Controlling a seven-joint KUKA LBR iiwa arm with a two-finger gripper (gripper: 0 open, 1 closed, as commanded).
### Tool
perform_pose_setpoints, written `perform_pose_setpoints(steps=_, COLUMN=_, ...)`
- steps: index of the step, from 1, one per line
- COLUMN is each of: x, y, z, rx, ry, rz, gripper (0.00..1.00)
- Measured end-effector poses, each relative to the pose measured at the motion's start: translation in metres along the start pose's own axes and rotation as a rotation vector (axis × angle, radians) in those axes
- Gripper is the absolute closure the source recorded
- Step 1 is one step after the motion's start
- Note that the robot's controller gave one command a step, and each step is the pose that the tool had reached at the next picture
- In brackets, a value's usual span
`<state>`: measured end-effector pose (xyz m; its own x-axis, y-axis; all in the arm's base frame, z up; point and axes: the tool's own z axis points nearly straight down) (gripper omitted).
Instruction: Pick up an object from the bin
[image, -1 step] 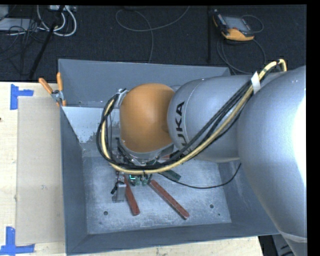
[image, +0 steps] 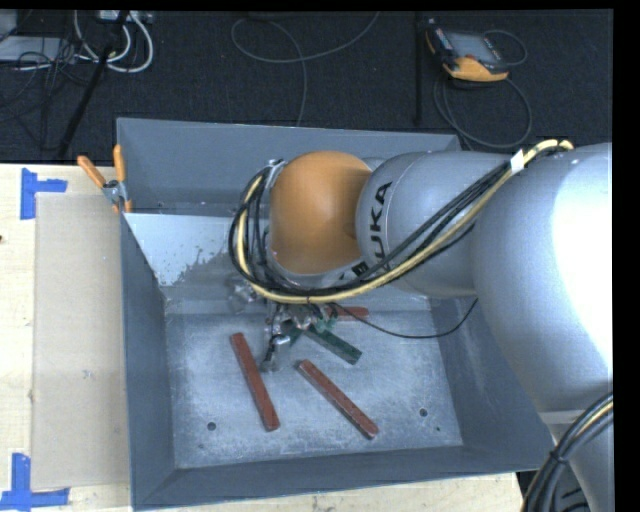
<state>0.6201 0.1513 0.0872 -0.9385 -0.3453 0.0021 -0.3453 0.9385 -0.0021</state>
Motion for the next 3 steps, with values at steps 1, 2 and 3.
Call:
perform_pose_setpoints(steps=1, x=0.033, y=0.041, z=0.018, rx=-0.004, ry=0.000, rz=-0.633, gripper=0.00)
perform_pose_setpoints(steps=2, x=0.033, y=0.040, z=0.018, rx=-0.004, ry=-0.002, rz=-0.627, gripper=1.00)
perform_pose_setpoints(steps=3, x=0.125, y=-0.013, z=-0.093, rx=0.001, ry=-0.003, rz=-0.818, gripper=1.00)
